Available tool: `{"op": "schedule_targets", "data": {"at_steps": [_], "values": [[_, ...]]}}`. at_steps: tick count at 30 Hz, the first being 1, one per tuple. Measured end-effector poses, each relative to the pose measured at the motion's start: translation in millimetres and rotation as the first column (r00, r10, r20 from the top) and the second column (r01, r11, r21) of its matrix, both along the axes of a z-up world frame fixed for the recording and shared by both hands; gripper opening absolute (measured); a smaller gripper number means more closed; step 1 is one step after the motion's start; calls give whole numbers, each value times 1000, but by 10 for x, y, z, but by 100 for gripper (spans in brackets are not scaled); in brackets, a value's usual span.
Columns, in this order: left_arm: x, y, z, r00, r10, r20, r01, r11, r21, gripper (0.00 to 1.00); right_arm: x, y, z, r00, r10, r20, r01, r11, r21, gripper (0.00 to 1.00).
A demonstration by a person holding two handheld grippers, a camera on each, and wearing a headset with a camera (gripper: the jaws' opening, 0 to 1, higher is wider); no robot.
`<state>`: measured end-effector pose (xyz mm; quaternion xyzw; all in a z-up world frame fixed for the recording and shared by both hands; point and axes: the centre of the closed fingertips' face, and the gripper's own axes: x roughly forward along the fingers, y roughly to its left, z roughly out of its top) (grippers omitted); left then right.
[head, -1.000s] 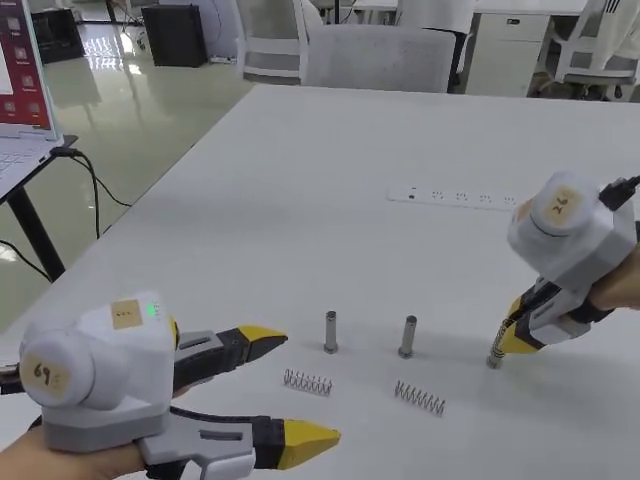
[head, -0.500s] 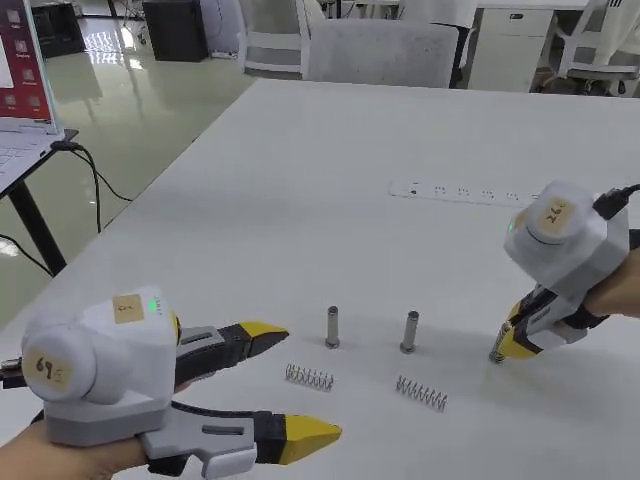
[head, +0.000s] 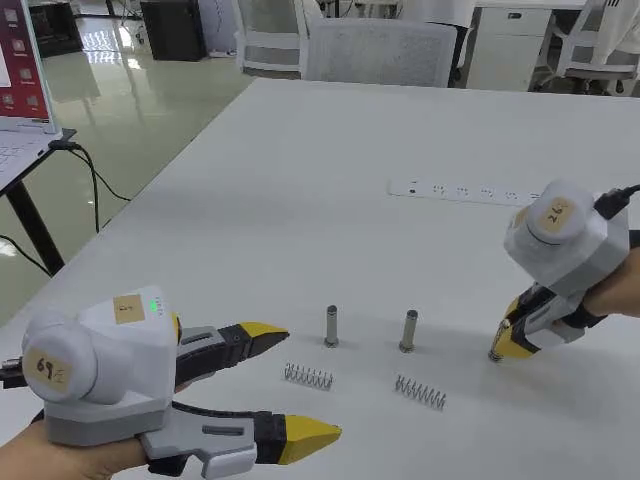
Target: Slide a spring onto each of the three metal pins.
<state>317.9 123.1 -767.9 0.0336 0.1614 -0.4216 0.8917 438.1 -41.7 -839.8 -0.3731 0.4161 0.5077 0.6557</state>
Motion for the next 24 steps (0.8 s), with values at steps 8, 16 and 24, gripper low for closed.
{"op": "schedule_targets", "data": {"at_steps": [8, 16, 24], "values": [[-2, -14, 8, 1000, -2, 2, 2, 1000, 1, 61, 3, -20, 25, 1000, 1, 13, -1, 1000, -1, 18], [-3, -20, 7, 1000, -3, 1, 3, 1000, 2, 61, 0, -60, 20, 1000, -11, 16, 11, 1000, -5, 20], [-10, -26, 7, 1000, -7, 2, 7, 1000, 4, 61, -53, -112, 30, 999, -26, 19, 26, 1000, -2, 21]]}}
